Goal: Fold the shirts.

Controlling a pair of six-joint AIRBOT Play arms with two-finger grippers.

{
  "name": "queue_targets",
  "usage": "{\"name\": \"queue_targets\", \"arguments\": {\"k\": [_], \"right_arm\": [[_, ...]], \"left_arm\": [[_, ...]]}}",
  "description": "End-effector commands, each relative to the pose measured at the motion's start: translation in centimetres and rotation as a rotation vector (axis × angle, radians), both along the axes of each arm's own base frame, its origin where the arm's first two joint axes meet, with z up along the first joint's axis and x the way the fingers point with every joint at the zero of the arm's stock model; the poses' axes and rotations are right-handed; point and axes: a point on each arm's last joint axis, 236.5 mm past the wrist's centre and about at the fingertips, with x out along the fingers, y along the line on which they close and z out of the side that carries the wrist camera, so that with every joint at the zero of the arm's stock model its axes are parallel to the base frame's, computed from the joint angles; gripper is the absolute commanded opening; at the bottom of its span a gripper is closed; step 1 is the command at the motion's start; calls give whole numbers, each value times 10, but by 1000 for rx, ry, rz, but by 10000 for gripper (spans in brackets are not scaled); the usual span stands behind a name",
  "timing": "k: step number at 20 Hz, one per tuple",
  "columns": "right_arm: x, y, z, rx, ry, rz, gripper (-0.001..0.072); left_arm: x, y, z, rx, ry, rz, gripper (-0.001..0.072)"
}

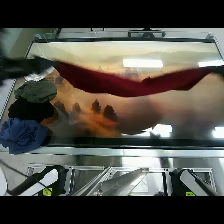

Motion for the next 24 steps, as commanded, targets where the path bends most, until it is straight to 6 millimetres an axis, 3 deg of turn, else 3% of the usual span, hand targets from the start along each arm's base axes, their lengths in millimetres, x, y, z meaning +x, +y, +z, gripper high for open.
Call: {"name": "queue_targets", "arguments": {"k": [1, 3, 5, 7, 8, 10, 13, 19, 21, 24], "right_arm": [[-75, 25, 153, -120, -476, -187, 18], [-106, 39, 191, -163, -614, -263, 18], [-122, 47, 207, -177, -679, -291, 18], [-122, 49, 202, -191, -664, -282, 17], [-114, 47, 191, -196, -620, -257, 17], [-89, 36, 160, -143, -492, -197, 16], [-37, 17, 83, -60, -254, -107, 16], [63, -9, -129, 6, 221, -90, 17], [93, -18, -189, 38, 335, -113, 16], [128, -35, -266, 89, 455, -184, 16]], "left_arm": [[-86, 5, 146, -6, -485, 121, 21], [-108, 18, 177, 93, -618, 289, 22], [-117, 27, 185, 175, -657, 402, 22], [-114, 33, 181, 174, -630, 416, 22], [-108, 34, 170, 154, -589, 381, 22], [-80, 36, 129, 136, -439, 300, 22], [-16, 26, 34, 168, -161, 185, 22], [113, -5, -167, 295, 228, 159, 21], [149, -8, -219, 328, 294, 167, 21], [192, -9, -257, 321, 354, 171, 19]]}}
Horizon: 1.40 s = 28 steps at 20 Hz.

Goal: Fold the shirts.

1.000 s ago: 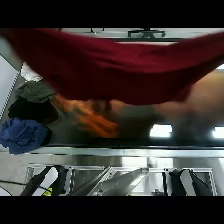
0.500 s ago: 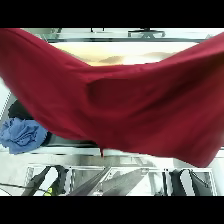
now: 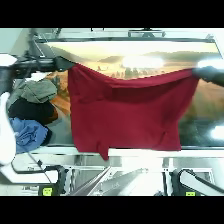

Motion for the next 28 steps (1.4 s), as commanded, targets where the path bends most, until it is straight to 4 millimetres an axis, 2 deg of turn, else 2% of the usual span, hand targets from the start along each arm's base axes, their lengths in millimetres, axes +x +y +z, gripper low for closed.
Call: {"name": "queue_targets", "arguments": {"k": [1, 3, 5, 7, 10, 16, 19, 27, 28], "right_arm": [[34, -15, -98, 40, 158, -67, 16], [43, -20, -126, 64, 207, -66, 17], [49, -22, -141, 68, 228, -63, 16], [50, -26, -151, 46, 246, -58, 16], [37, -37, -172, -65, 303, -33, 16], [25, -42, -203, -96, 393, -28, 17], [25, -41, -206, -93, 400, -24, 17], [22, -18, -218, -91, 434, 29, 19], [20, -18, -218, -86, 447, 26, 80]], "left_arm": [[55, -3, -63, 31, 75, 33, 18], [74, -1, -66, 15, 81, 47, 18], [77, 2, -75, 47, 108, 37, 17], [68, 17, -105, 180, 214, 53, 17], [51, 36, -144, 369, 328, 78, 18], [21, 42, -201, 475, 465, 79, 16], [22, 51, -209, 508, 470, 110, 16], [29, 40, -207, 499, 436, 112, 18], [27, 41, -208, 500, 444, 107, 24]]}}
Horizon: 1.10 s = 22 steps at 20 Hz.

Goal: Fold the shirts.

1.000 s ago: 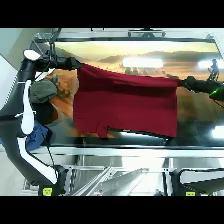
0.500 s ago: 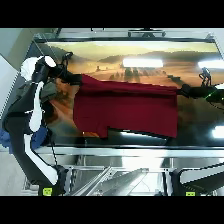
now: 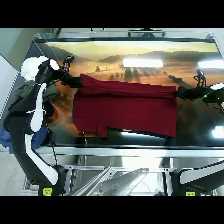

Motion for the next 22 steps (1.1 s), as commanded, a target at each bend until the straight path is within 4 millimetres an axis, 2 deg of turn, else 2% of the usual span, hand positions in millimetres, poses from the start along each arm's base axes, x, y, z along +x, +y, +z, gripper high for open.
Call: {"name": "queue_targets", "arguments": {"k": [1, 2, 3, 6, 9, 12, 15, 16, 18, 20, 22], "right_arm": [[-8, 5, -2, 14, 46, 2, 265], [-16, 4, 3, 20, 68, 10, 339], [-25, 1, 9, 23, 95, 14, 373], [-66, -17, 35, 10, 183, 35, 373], [-116, -39, 42, 42, 274, -14, 373], [-165, -36, 17, 88, 339, -87, 372], [-204, -12, -18, 132, 421, -101, 373], [-214, -5, -26, 148, 449, -102, 373], [-225, 3, -34, 166, 479, -102, 373], [-228, 8, -37, 169, 487, -97, 372], [-222, 16, -38, 169, 466, -71, 372]], "left_arm": [[-6, -2, 2, 0, 24, -13, 250], [-12, 1, 7, -1, 53, -24, 496], [-19, 5, 15, -2, 86, -31, 720], [-47, 26, 37, -11, 215, -16, 702], [-93, 43, 36, -31, 351, 10, 701], [-146, 52, 21, -46, 430, 66, 702], [-211, 51, 2, -58, 509, 105, 702], [-233, 50, -5, -61, 535, 116, 702], [-264, 47, -17, -62, 553, 141, 702], [-280, 45, -30, -56, 535, 162, 702], [-280, 34, -37, -102, 486, 190, 701]]}}
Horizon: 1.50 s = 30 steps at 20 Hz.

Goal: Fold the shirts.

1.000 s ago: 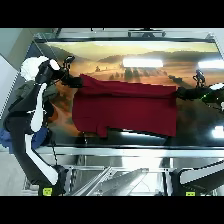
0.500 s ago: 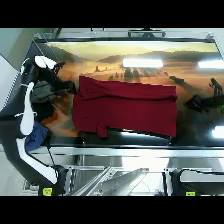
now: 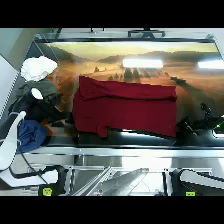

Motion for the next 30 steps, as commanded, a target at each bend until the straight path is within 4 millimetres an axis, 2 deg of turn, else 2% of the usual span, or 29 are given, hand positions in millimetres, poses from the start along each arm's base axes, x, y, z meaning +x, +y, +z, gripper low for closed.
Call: {"name": "queue_targets", "arguments": {"k": [1, 4, 8, 11, 12, 14, 15, 16, 17, 19, 22, 24, 26, 28, 30], "right_arm": [[0, 14, -9, 2, -19, 34, 372], [12, 31, -7, 26, -50, 50, 370], [4, 49, -1, 74, -27, 102, 363], [0, 54, 3, 99, -15, 115, 363], [-1, 54, 3, 105, -11, 118, 362], [-5, 58, 6, 123, -1, 129, 362], [-8, 60, 8, 136, 7, 137, 360], [-10, 61, 10, 147, 13, 142, 329], [-13, 64, 13, 162, 17, 157, 133], [-12, 62, 20, 169, 16, 171, 18], [-2, 43, 31, 107, 4, 136, 17], [-12, 17, 27, 13, 59, 115, 17], [-28, -10, 23, -68, 119, 85, 17], [-28, -18, 27, -64, 116, 33, 17], [-28, -17, 32, -62, 104, 33, 17]], "left_arm": [[-11, -20, -16, -61, -80, 69, 698], [10, -44, -17, -170, -164, 125, 693], [8, -50, -35, -205, -107, 143, 694], [19, -68, -33, -299, -130, 171, 672], [28, -73, -28, -331, -162, 180, 516], [42, -79, -15, -375, -214, 171, 151], [47, -83, -6, -404, -229, 154, 5], [51, -85, 4, -426, -236, 141, 18], [55, -89, 16, -457, -241, 128, 18], [58, -94, 43, -509, -236, 70, 17], [58, -88, 72, -477, -251, 30, 17], [50, -71, 77, -366, -258, 28, 18], [37, -63, 86, -306, -278, 23, 20], [30, -68, 101, -315, -316, 33, 20], [22, -76, 118, -351, -342, 29, 20]]}}
